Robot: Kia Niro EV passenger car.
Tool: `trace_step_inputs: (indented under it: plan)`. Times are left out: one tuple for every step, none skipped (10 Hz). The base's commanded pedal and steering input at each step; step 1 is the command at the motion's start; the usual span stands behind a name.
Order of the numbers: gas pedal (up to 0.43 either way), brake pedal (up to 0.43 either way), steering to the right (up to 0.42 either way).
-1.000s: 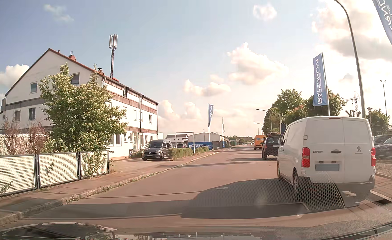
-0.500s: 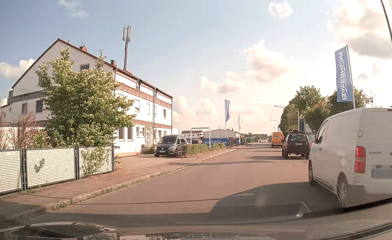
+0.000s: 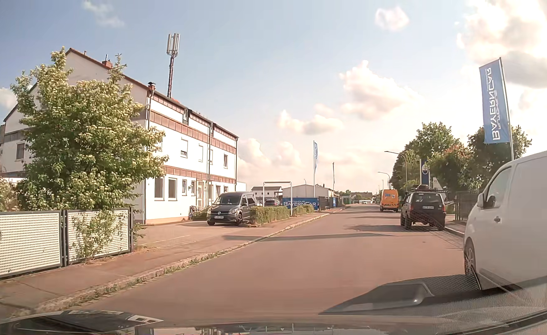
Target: Follow the waypoints while adhering to traffic rules and regulations
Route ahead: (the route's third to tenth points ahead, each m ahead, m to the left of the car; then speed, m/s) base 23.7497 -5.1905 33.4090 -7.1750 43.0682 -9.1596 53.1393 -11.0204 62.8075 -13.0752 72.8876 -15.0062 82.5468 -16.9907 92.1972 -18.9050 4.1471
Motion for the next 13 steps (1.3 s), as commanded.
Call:
trace_step_inputs:
  plan:
    - [0.197,0.018,0.046]
    - [0.197,0.018,0.052]
    - [0.209,0.012,0.064]
    - [0.22,0.012,0.077]
    - [0.24,0.018,0.093]
    - [0.24,0.012,0.102]
    - [0.24,0.012,0.106]
    - [0.24,0.018,0.108]
    - [0.228,0.018,0.108]
    - [0.24,0.012,0.107]
    - [0.24,0.012,0.107]
    - [0.248,0.018,0.106]
    - [0.248,0.018,0.103]
